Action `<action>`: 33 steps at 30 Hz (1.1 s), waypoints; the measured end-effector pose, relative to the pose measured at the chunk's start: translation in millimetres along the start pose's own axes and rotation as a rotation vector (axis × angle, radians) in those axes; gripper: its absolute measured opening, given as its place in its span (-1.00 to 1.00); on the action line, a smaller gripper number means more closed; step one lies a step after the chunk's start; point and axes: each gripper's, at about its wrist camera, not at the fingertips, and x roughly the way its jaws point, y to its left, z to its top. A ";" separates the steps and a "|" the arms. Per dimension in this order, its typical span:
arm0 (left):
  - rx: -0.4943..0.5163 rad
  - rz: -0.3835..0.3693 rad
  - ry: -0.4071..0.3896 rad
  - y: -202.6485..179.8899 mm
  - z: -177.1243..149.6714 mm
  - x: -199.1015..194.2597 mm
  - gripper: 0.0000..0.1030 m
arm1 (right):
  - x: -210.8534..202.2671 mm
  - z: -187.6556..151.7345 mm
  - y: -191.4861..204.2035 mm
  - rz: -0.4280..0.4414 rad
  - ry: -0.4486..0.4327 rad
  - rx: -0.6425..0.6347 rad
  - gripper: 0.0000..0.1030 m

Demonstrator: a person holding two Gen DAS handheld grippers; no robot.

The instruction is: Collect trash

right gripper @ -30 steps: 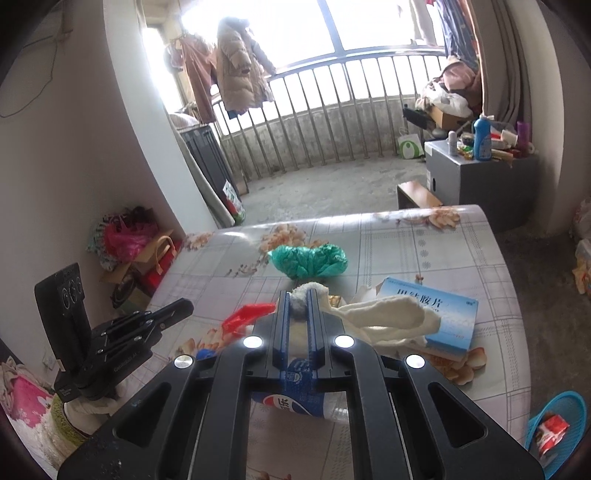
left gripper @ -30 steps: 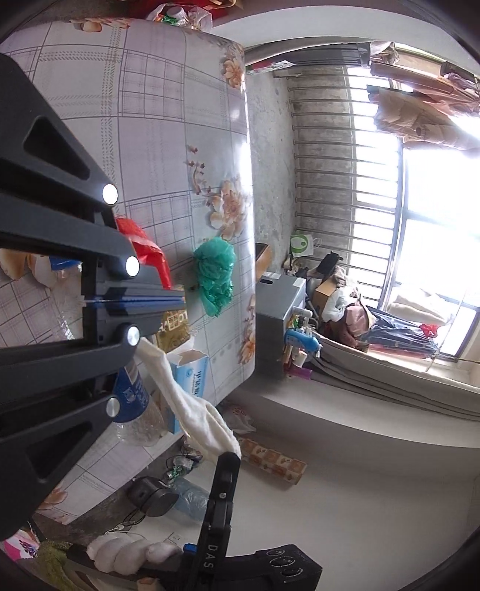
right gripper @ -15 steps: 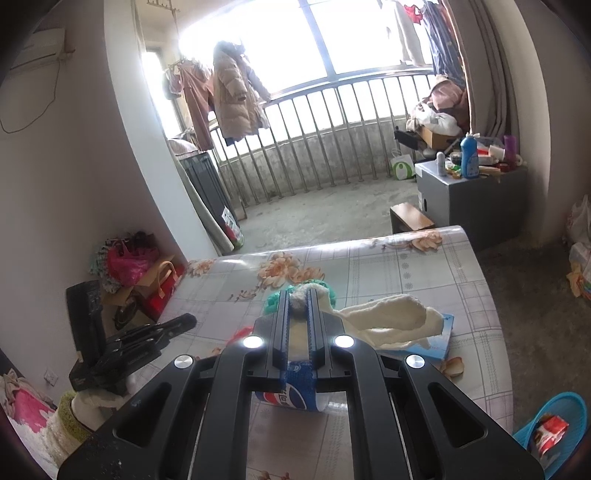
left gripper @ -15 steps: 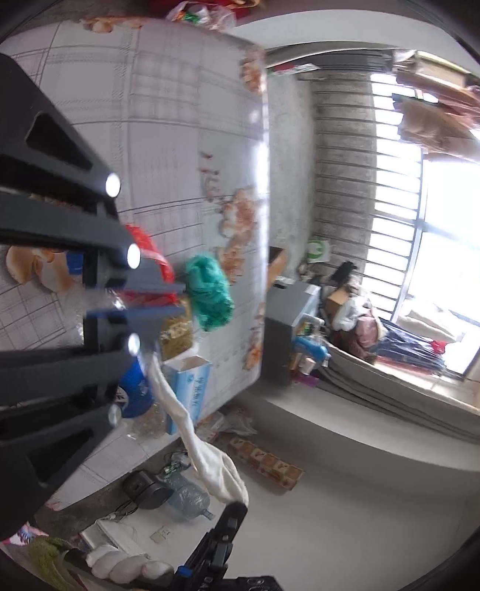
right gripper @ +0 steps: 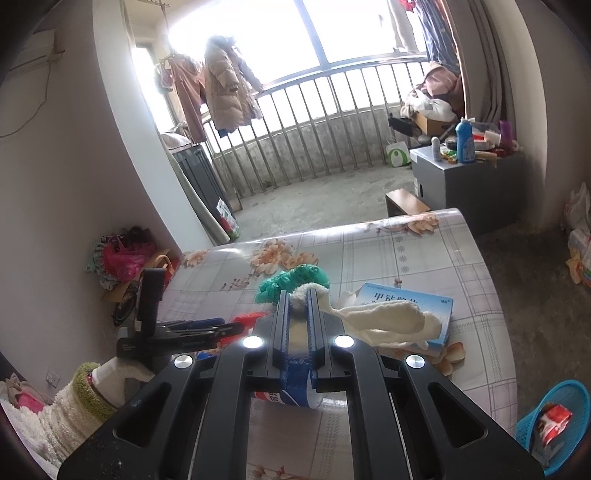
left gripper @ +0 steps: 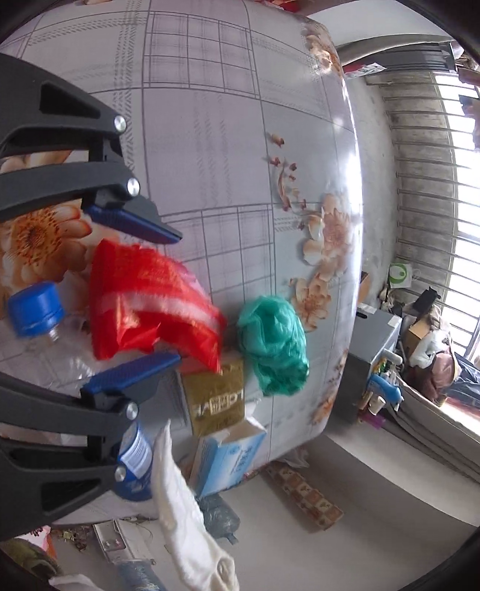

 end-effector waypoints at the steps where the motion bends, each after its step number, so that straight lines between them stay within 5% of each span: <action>1: 0.003 0.001 0.001 0.8 0.8 0.9 -0.22 | 1.2 0.4 -0.7 -0.001 0.002 0.002 -0.86; 7: 0.025 0.011 -0.068 2.3 2.7 -12.6 -0.36 | 1.9 -1.1 -1.9 -0.006 -0.003 0.014 -0.86; 17: 0.119 0.061 -0.282 -23.0 12.7 -97.2 -0.37 | -40.1 13.3 -6.8 0.017 -0.136 0.053 -0.86; 25: 0.186 -0.091 -0.340 -75.2 8.0 -143.6 -0.37 | -86.7 4.1 -32.4 -0.025 -0.233 0.115 -0.86; 33: 0.325 -0.259 -0.291 -161.0 3.0 -139.8 -0.37 | -140.1 -27.0 -79.2 -0.124 -0.316 0.227 -0.86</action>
